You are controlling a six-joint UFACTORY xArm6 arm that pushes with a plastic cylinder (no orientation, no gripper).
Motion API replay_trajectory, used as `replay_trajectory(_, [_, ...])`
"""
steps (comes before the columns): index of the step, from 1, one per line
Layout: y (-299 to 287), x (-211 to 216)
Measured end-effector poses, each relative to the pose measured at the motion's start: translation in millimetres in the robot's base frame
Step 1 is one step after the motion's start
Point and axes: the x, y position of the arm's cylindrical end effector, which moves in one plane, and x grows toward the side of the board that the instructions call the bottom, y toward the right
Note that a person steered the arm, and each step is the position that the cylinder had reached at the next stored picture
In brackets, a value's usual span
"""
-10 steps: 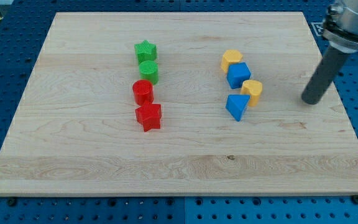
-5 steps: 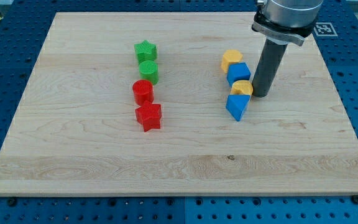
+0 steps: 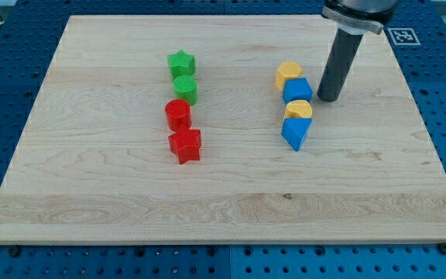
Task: Adjust the blue blocks and yellow heart in a vertical line
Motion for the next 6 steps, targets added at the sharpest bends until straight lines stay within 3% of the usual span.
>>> replay_trajectory(3, [-38.7, -2.7])
replay_trajectory(6, [33.9, -22.8])
